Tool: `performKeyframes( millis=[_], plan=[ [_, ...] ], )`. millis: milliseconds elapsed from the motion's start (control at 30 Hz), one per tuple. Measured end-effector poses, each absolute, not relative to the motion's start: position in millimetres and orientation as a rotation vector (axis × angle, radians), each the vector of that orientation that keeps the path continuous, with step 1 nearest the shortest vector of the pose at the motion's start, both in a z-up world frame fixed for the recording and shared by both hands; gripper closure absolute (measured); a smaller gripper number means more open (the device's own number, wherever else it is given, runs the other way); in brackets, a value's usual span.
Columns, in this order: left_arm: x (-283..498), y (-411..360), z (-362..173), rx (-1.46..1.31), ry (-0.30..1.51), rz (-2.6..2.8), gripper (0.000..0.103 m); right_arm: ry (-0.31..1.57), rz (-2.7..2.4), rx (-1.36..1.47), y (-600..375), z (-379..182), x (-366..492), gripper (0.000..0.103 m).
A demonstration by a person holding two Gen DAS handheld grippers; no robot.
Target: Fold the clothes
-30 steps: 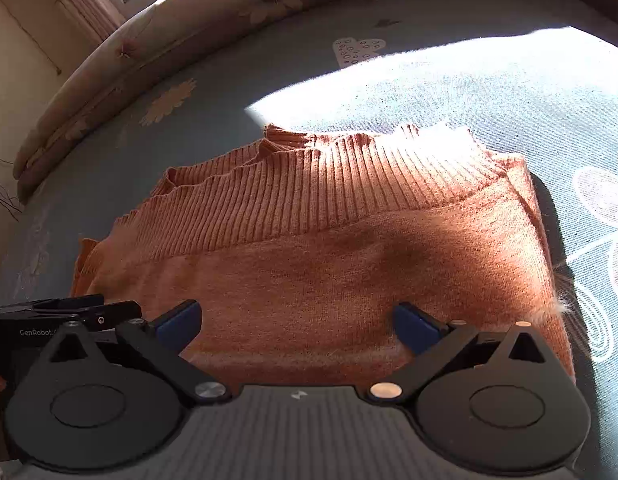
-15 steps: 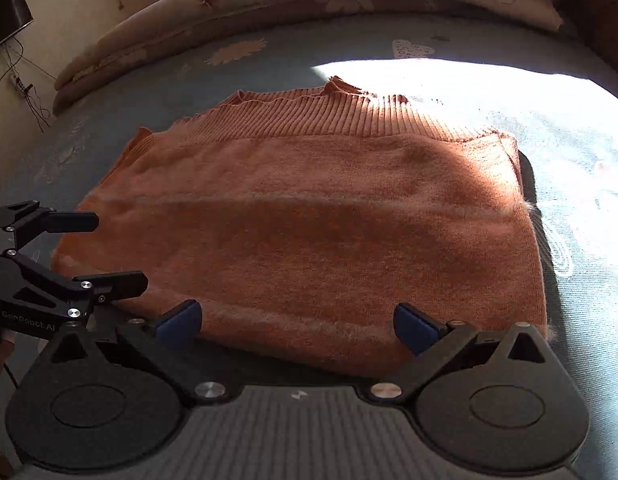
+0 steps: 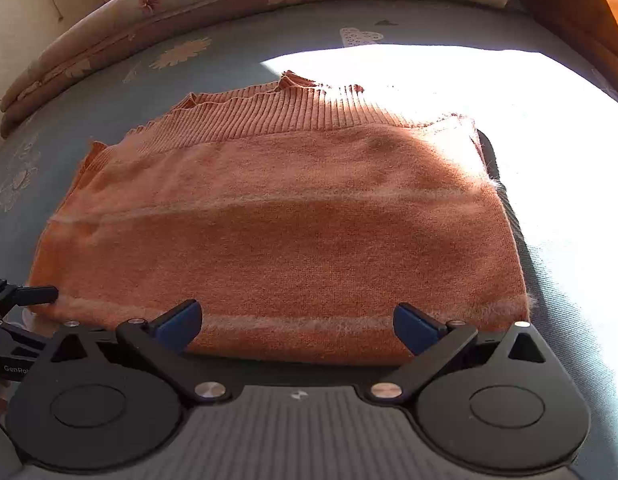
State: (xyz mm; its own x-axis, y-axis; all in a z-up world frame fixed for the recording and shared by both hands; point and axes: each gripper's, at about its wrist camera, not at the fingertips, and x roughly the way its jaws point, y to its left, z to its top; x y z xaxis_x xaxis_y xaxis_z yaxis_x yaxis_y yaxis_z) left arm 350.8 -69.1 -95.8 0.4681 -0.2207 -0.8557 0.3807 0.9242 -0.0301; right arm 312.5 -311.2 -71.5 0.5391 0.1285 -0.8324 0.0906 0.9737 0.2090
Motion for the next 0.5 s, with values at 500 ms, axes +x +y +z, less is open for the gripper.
performKeyframes(
  millis=[500],
  plan=[
    [367.9, -6.4, -68.7, 0.064, 0.964, -0.387, 0.002, 1.059, 0.128, 0.194, -220.9, -50.3, 335.5, 0.000]
  ],
)
